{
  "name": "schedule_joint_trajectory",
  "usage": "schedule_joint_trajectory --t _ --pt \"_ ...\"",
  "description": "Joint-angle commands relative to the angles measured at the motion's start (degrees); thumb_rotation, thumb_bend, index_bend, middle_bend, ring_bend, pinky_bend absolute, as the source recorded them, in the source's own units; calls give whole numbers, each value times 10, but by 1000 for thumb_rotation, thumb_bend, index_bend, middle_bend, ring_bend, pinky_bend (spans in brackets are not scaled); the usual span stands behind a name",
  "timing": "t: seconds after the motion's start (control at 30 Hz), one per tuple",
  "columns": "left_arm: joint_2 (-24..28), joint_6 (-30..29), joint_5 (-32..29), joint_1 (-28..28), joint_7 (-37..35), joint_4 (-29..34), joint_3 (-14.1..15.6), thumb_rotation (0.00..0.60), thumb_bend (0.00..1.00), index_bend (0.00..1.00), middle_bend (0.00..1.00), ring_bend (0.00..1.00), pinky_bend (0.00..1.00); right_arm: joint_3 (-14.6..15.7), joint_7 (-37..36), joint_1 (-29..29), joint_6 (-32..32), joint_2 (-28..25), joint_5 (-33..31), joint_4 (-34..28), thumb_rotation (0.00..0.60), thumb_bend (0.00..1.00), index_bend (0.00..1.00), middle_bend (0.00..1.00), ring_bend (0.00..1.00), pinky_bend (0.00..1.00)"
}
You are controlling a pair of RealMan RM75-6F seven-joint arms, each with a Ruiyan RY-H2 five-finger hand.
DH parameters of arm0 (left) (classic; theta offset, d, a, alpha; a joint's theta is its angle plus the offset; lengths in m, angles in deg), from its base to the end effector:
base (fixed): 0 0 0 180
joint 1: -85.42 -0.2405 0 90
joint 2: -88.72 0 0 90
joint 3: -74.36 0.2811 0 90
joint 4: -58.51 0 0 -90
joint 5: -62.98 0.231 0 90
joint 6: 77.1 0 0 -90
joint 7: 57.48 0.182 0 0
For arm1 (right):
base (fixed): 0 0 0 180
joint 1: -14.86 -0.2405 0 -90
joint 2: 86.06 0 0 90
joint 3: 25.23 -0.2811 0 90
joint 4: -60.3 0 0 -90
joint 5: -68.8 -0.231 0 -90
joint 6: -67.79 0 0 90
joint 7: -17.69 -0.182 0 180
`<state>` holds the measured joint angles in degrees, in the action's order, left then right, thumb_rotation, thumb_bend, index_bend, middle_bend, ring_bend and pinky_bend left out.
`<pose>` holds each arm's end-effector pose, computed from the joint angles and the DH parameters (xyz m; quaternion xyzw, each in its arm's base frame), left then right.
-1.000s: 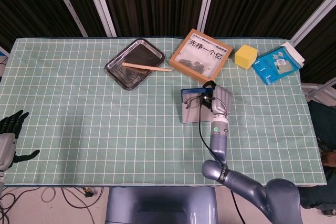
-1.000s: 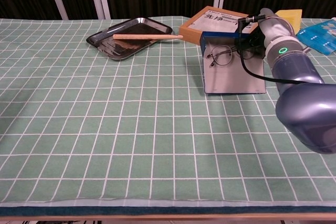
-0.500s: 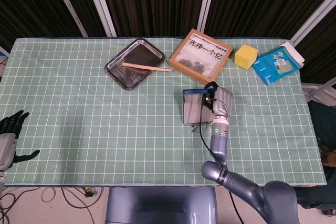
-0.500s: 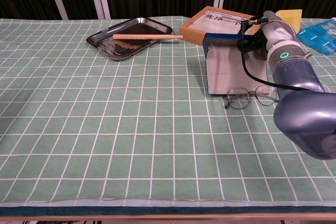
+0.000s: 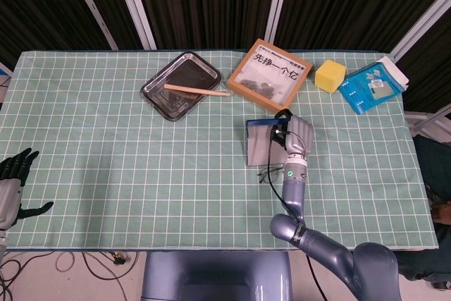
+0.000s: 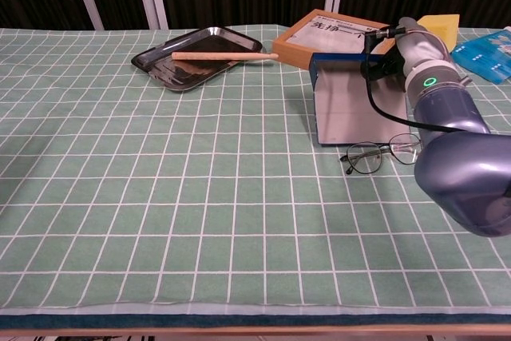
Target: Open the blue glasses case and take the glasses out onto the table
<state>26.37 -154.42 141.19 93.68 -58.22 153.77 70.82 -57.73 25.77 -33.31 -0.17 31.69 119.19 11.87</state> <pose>-0.3492 0.2430 0.1442 -0.5809 -0.4469 -0.3594 0.5776 -0.1696 -0.4767 -0.0724 0.4232 -0.5200 0.4971 0.5508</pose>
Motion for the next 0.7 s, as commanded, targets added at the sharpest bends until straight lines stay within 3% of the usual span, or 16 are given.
schedule_joint_trajectory --t 0.03,0.17,0.57,0.63,0.7 --pt "0 0 0 0 0 0 0 600 36 0 0 0 0 -4 6 -5 3 -2 0 -2 600 522 606 959 987 1000" --pt "0 -1 1 0 0 1 0 600 36 0 0 0 0 -16 27 -24 15 -2 -8 4 600 522 606 959 987 1000" --pt "0 2 -3 1 0 0 0 600 36 0 0 0 0 -68 73 -105 84 10 -58 132 600 522 593 957 986 1000" --pt "0 3 -3 1 1 1 0 600 36 0 0 0 0 -69 74 -109 92 11 -61 144 600 518 539 954 983 1000" --pt "-1 4 -3 2 2 1 0 600 36 0 0 0 0 -69 77 -110 96 12 -64 151 600 494 401 951 980 1000"
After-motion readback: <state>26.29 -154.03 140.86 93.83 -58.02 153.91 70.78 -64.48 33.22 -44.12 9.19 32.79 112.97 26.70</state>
